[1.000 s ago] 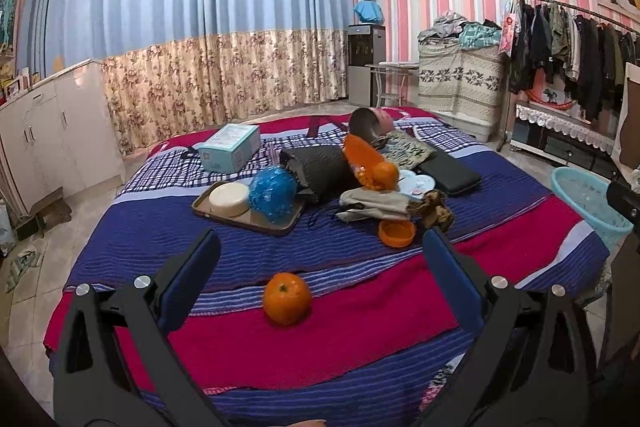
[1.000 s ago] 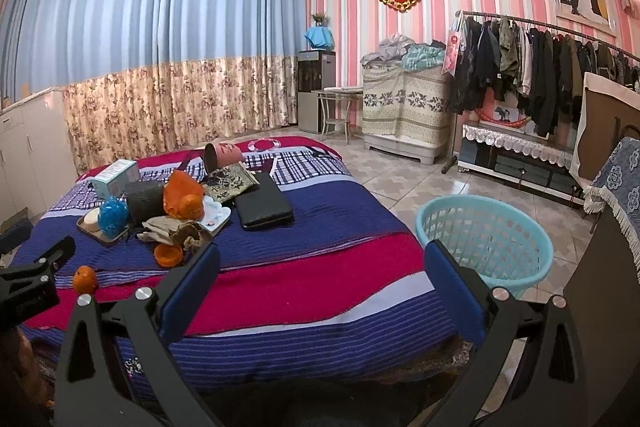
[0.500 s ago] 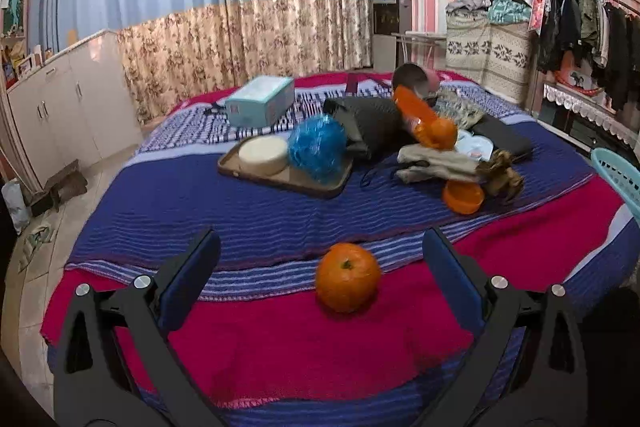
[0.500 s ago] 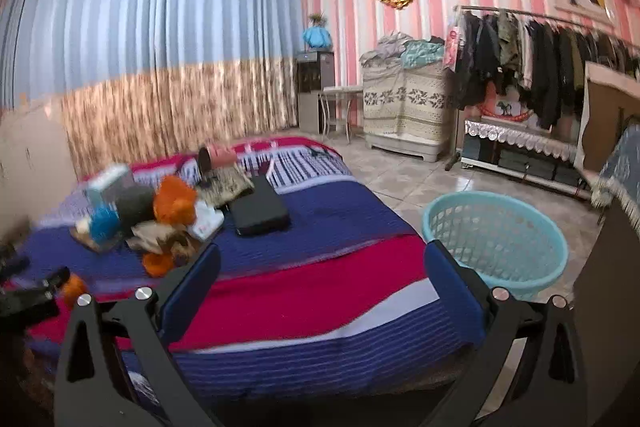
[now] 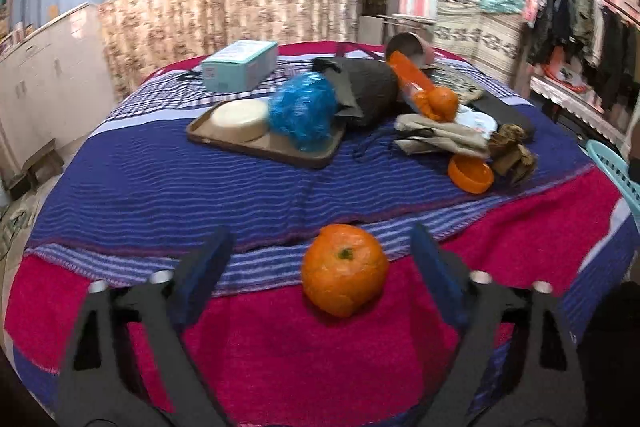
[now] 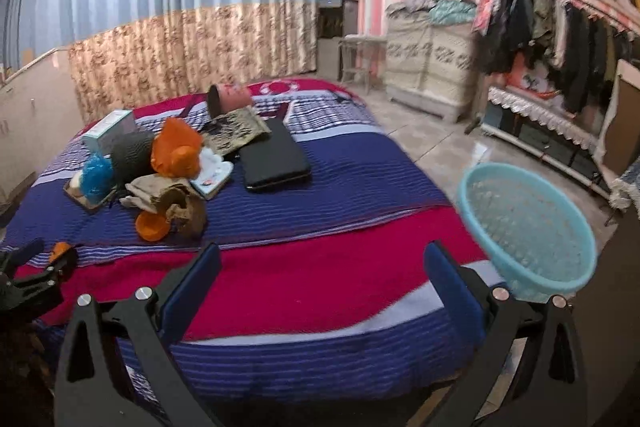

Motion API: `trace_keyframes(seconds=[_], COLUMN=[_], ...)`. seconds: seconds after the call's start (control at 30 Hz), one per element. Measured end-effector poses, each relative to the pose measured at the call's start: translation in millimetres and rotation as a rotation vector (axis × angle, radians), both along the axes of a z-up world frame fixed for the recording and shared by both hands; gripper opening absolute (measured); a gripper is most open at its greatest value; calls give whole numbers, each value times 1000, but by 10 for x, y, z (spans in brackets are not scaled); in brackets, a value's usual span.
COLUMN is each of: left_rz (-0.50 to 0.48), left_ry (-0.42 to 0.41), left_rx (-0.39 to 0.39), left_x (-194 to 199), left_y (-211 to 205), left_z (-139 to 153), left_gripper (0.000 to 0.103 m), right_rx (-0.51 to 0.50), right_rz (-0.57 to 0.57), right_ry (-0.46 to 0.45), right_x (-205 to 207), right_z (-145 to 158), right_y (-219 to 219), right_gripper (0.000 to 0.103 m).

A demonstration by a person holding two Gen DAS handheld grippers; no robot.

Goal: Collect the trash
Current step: 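Grasp the mandarin orange with the left tool while the right tool grasps the brown crumpled paper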

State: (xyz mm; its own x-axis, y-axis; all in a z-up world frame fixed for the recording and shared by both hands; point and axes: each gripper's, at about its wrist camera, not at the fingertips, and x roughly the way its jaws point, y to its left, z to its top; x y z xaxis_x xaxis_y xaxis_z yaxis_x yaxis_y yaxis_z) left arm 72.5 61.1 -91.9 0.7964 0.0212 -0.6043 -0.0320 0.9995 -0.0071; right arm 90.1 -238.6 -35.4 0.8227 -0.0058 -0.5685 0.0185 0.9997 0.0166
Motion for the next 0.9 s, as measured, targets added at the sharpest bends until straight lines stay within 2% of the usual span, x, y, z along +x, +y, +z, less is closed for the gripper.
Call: trace_keyframes(seconds=[0.03,0.07,0.1,0.13,0.3,0.43,0.53,0.57,0.6,0.67,0.73,0.8,0.87,0.9], left_rz=[-9,-25,-36,-44,-31,10,44,57,67,81,93,95,92,89], left_ry=[8,30,48,61,68,23,4,0,-2,0,3,5,-1,-6], left_rx=[4,8,10,8,-48,-18,2,2,3,4,2,0,4,8], left_x=[8,26,44,60,119,166,225,242,255,280,305,314,320,322], left_y=[-10,-33,-42,-41,99,235,372,427,463,517,542,544,523,505], left_z=[-10,-21,-37,-46,60,199,291,319,333,341,349,351,377,393], left_gripper=[61,56,43,36,32,32,32,32,32,32,32,32,32,32], right_rx=[13,21,26,22,-11,-59,-76,-71,-68,-51,-40,-23,-8,0], right_rz=[16,31,51,75,195,301,399,428,443,474,493,506,505,506], right_ry=[7,9,11,15,18,32,116,154,180,248,280,283,255,238], right_x=[35,53,75,112,319,516,681,739,779,885,955,958,901,874], right_z=[3,8,11,23,100,51,-105,-166,-204,-301,-354,-354,-303,-268], right_y=[22,43,67,110,366,605,765,806,830,881,910,901,852,820], right_gripper=[99,99,99,99,99,99,96,90,78,67,54,33,24,23])
